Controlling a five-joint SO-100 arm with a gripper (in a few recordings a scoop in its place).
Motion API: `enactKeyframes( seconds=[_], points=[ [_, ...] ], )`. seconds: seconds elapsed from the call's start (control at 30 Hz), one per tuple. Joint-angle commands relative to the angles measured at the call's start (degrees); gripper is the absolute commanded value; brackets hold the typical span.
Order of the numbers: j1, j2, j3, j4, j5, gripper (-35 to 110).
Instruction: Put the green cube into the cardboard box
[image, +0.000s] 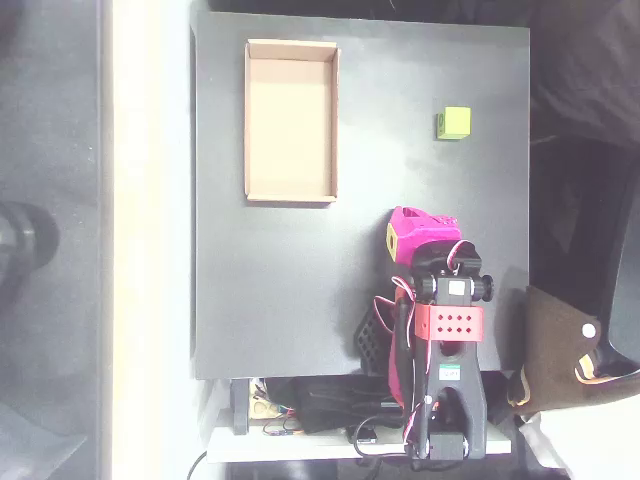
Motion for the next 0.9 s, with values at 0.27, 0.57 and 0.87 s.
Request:
enactKeyframes(
  seconds=[0.27, 0.57, 0.87],
  points=[
    [-0.44, 0.44, 0.70, 0.88, 0.79, 1],
    [-0.35, 0.44, 0.70, 0.88, 0.97, 1],
    [-0.44, -0.18, -0.35, 0.88, 0.62, 1]
  ],
)
